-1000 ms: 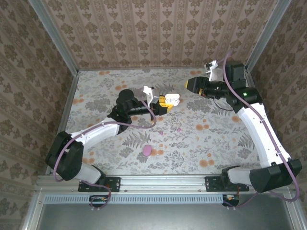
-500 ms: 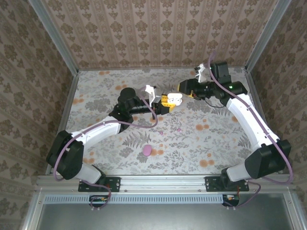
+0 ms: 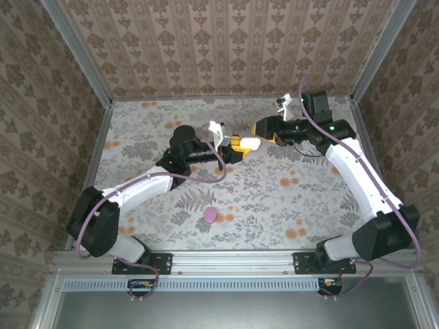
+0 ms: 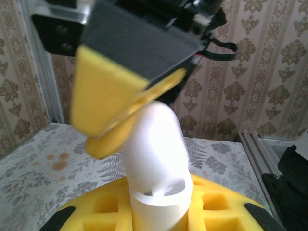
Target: Insert the wireless bluetooth earbuds into the charging case
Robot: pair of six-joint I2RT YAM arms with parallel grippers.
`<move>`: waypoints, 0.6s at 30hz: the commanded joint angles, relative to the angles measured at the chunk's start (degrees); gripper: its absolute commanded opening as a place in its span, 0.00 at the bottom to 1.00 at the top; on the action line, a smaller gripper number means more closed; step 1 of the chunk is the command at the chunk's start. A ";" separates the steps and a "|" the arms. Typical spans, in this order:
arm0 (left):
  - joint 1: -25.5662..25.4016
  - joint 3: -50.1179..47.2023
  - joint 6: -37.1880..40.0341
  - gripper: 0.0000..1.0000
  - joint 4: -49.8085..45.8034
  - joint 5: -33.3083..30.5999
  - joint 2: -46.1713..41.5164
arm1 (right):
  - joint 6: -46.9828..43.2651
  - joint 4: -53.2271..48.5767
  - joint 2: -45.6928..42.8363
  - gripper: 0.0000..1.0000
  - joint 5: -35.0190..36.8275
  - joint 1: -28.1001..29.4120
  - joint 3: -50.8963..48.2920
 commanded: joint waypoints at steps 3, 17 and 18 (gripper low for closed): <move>0.42 1.85 -1.59 0.08 1.87 -1.28 -0.14 | -1.62 -1.43 -2.60 0.54 -3.40 0.31 -1.84; 5.02 4.05 -10.53 0.08 -25.28 -15.55 0.78 | 1.65 0.74 -10.52 0.62 20.68 -4.76 -10.07; 6.19 4.73 -13.42 0.08 -28.97 -16.72 1.61 | 1.85 1.32 -10.68 0.62 20.37 -5.03 -10.72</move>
